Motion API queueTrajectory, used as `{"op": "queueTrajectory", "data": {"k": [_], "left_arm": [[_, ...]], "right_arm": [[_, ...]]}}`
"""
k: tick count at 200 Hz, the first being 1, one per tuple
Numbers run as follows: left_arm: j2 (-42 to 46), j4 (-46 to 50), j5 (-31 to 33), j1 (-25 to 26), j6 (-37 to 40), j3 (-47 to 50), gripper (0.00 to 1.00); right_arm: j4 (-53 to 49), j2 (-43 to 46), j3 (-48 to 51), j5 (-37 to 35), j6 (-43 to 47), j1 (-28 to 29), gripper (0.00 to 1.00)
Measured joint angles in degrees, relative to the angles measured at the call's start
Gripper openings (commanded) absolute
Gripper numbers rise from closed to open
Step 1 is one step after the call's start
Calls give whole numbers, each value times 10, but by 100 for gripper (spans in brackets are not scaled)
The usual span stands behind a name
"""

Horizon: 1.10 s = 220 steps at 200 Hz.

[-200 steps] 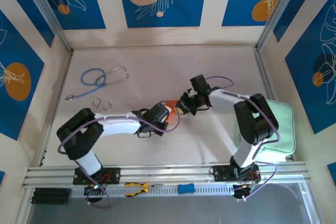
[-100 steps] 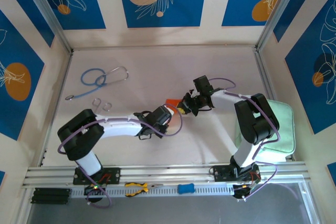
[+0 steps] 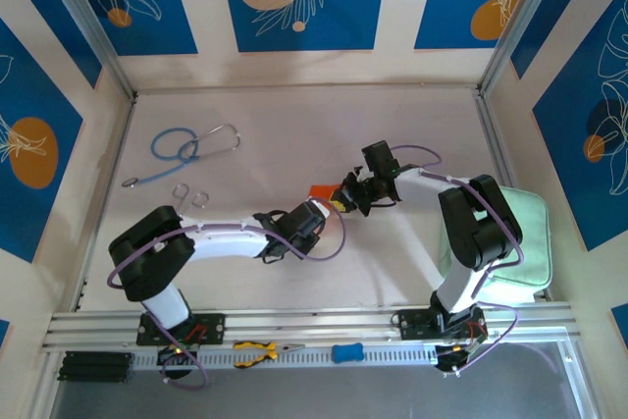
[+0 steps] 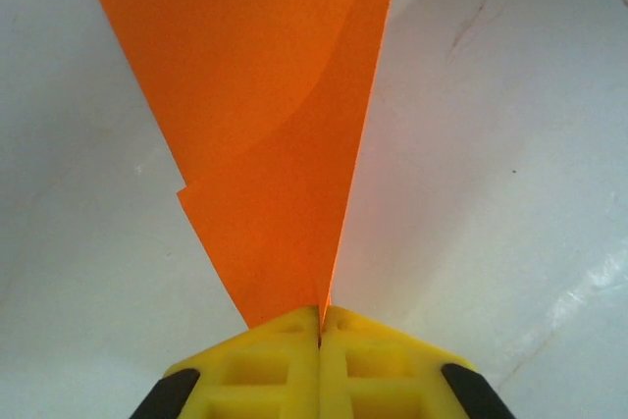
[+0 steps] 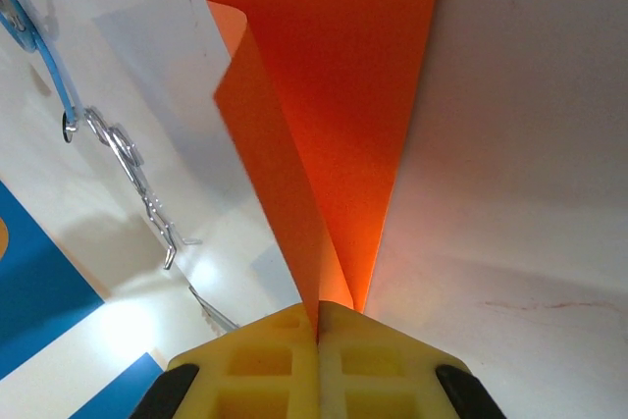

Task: Fold a paper plane with a square sheet of paper (pick it up from the middle)
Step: Fold the wing for the fifth time at the center of the table.

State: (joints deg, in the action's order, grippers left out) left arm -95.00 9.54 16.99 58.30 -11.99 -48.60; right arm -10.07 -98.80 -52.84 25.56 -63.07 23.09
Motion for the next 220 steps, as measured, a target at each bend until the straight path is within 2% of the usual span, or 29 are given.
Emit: {"op": "queueTrajectory", "data": {"k": [21, 121, 147, 196, 220], "left_arm": [[0, 0, 5, 1, 3, 0, 15], [-8, -1, 20, 2, 24, -7, 19], [-12, -1, 25, 3, 31, -8, 15], [-16, -3, 28, 4, 44, -8, 0], [-16, -6, 26, 4, 47, -8, 0]], "right_arm": [[0, 0, 0, 0, 0, -1, 1], [0, 0, 0, 5, 7, -4, 0], [0, 0, 0, 6, 7, -5, 0], [0, 0, 0, 9, 11, -6, 0], [0, 0, 0, 9, 15, -7, 4]]}}
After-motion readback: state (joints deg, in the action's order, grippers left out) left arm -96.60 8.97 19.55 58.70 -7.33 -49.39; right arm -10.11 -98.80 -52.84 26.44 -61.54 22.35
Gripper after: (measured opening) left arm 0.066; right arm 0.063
